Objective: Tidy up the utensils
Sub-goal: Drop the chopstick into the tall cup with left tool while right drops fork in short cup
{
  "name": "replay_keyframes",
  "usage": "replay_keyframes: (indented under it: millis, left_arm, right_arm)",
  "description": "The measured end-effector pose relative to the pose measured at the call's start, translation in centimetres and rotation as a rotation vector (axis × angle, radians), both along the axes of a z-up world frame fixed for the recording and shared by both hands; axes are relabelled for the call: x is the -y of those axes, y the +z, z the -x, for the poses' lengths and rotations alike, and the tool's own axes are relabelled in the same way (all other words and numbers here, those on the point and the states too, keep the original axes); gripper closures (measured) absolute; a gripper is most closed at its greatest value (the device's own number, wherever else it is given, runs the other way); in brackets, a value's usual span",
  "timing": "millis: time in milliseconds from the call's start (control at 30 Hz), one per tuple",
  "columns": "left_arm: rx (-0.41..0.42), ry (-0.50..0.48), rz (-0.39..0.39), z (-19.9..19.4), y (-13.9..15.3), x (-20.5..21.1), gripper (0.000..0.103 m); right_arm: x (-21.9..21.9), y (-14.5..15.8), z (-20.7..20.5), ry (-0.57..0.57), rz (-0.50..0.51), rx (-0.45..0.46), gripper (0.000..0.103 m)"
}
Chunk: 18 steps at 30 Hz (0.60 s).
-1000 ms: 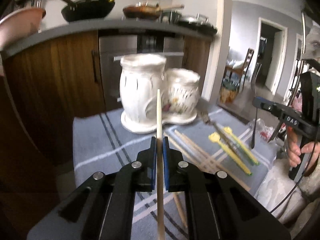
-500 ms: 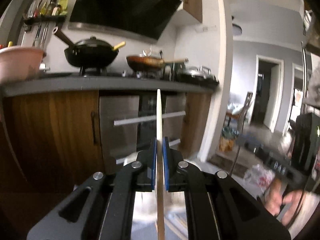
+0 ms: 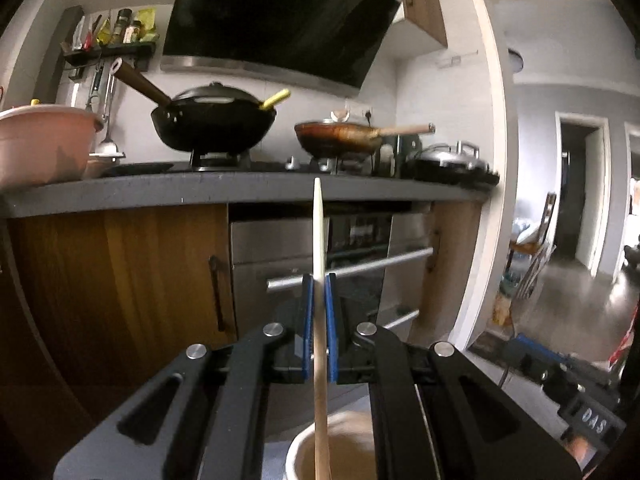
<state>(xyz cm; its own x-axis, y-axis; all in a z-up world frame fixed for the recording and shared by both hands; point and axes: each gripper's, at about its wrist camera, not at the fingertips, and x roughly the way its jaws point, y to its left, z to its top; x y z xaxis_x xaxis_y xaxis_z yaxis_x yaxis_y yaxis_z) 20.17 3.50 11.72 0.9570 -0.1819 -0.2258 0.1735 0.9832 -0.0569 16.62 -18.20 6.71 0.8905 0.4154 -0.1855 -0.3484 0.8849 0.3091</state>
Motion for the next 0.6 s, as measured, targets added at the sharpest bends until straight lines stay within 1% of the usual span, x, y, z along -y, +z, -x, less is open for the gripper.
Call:
replay_keyframes:
  millis: [67,133,200,333,600]
  left_arm:
    - [-0.018,-0.016,0.005,0.6,-0.7,-0.3,0.097]
    - [-0.035,-0.024,-0.007,1.3,-1.3,-0.4,0.097]
    - [-0.071,-0.022,-0.023,2.2,-2.1,-0.6,0.097]
    - [-0.16,-0.017,-0.015,3.0,-3.5,-1.5,0.097]
    - [-0.232,0.008,-0.099,3.3,-4.7,-0.9,0.096]
  right_arm:
    - [0.1,-0.7,-0.3,0.004,0.01,-0.027,0.097]
    - [0.2,-1.3,-0.4,0.008,0.024,-0.052,0.097]
    - [0.2,-1.8,-0.5,0.009,0.036,-0.078,0.097]
    - [0.0,-2.4,-0.6,0.006,0.063,-0.109,0.097]
    - [-0.8,-3.5,-1.0,0.005,0.099,-0.176,0.097]
